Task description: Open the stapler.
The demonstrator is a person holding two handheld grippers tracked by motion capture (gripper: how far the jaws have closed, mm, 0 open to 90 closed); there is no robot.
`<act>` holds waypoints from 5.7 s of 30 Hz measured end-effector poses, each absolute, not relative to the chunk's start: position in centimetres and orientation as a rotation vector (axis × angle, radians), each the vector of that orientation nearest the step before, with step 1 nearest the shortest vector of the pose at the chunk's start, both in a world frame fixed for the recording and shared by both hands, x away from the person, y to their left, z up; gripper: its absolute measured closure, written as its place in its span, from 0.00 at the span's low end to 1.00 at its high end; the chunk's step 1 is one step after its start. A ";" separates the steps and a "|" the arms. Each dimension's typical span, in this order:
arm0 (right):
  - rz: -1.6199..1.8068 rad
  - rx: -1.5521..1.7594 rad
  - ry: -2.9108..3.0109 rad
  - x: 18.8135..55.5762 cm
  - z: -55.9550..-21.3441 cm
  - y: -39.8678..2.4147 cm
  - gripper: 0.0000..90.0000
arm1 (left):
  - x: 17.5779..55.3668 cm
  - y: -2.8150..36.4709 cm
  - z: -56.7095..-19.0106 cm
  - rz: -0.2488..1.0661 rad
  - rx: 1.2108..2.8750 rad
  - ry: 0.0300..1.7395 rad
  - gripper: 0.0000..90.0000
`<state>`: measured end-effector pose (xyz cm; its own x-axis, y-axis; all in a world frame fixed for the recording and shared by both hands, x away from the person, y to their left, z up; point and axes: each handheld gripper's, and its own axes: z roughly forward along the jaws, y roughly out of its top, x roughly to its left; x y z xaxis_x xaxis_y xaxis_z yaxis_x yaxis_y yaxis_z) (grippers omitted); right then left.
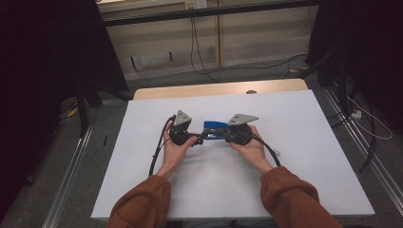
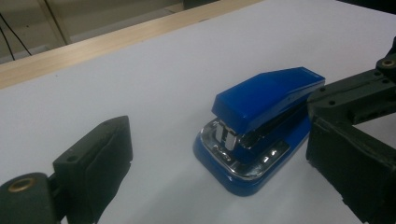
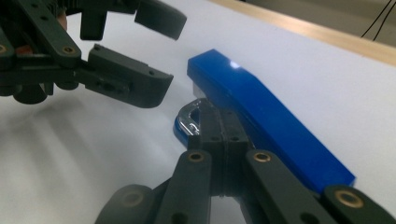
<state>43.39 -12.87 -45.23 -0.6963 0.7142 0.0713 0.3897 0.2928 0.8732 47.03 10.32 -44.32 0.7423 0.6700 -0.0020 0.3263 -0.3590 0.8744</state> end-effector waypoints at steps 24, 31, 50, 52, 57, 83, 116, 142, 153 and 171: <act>1.187 1.049 2.309 44.5 -46.0 -11.7 1.00 | 47.3 10.1 -45.2 0.402 1.998 0.772 0.17; 1.188 1.072 2.326 44.7 -45.9 -11.9 1.00 | 47.3 10.1 -45.1 0.389 1.994 0.770 0.20; 1.186 1.071 2.322 44.7 -45.9 -11.9 1.00 | 47.0 9.9 -44.9 0.316 2.016 0.739 0.74; 1.185 1.070 2.321 44.7 -45.9 -11.9 1.00 | 46.9 9.9 -44.9 0.311 2.028 0.738 0.83; 1.184 1.060 2.322 44.6 -46.0 -11.9 1.00 | 47.2 10.3 -45.5 0.298 2.066 0.782 0.99; 1.168 1.050 2.316 44.5 -45.9 -11.8 1.00 | 47.5 9.7 -45.2 0.364 2.033 0.796 1.00; 1.140 0.999 2.296 44.3 -46.0 -11.2 1.00 | 47.7 9.2 -43.2 0.327 1.933 0.796 1.00; 1.219 0.986 2.220 43.5 -45.0 -10.8 1.00 | 47.6 8.7 -42.4 0.341 1.916 0.762 1.00; 1.246 0.994 2.178 43.7 -45.0 -9.9 1.00 | 47.7 8.7 -42.4 0.344 1.916 0.762 1.00; 1.273 1.031 2.110 44.2 -44.8 -9.8 1.00 | 47.8 8.7 -42.3 0.336 1.915 0.758 1.00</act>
